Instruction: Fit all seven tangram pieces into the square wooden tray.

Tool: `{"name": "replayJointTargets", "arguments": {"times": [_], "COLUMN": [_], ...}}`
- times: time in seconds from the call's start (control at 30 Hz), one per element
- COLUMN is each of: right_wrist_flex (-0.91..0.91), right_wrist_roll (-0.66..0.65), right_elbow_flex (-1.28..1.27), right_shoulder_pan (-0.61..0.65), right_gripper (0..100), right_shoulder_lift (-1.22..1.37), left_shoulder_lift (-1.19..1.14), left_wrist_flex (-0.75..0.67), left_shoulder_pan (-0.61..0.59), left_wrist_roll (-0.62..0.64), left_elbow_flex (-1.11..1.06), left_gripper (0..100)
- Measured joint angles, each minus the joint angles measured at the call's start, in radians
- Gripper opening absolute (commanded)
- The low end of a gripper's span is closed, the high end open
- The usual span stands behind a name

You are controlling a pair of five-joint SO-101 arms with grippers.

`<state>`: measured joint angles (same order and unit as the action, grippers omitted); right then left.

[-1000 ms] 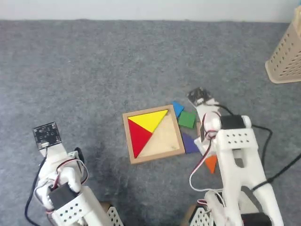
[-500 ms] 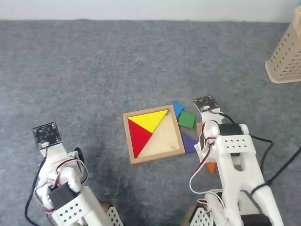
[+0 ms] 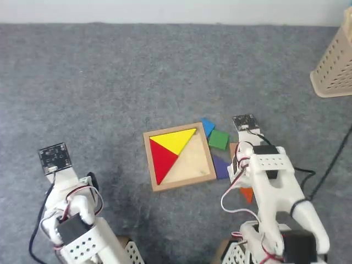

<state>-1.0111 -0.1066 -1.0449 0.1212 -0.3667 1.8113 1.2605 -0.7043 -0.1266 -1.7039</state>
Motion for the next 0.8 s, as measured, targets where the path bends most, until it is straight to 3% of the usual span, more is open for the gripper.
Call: {"name": "replayJointTargets", "arguments": {"times": [0.2, 0.43, 0.6, 0.8], "right_wrist_flex": [0.005, 0.020, -0.043, -0.109], "right_wrist_roll": [0.011, 0.011, 0.015, 0.015], "right_elbow_flex": [0.000, 0.029, 0.239, 0.559], "right_shoulder_pan": [-0.009, -0.021, -0.107, -0.118], "right_gripper": [10.2, 9.1, 9.1, 9.1], "right_shoulder_lift": [0.005, 0.006, 0.018, 0.120], "left_shoulder_lift": [0.000, 0.000, 0.000, 0.000], "left_wrist_flex": [0.000, 0.000, 0.000, 0.000], "left_shoulder_pan": [0.000, 0.000, 0.000, 0.000], "left_wrist_roll": [0.000, 0.000, 0.000, 0.000], "left_elbow_flex": [0.000, 0.000, 0.000, 0.000], "left_gripper": [23, 23, 23, 23]}}
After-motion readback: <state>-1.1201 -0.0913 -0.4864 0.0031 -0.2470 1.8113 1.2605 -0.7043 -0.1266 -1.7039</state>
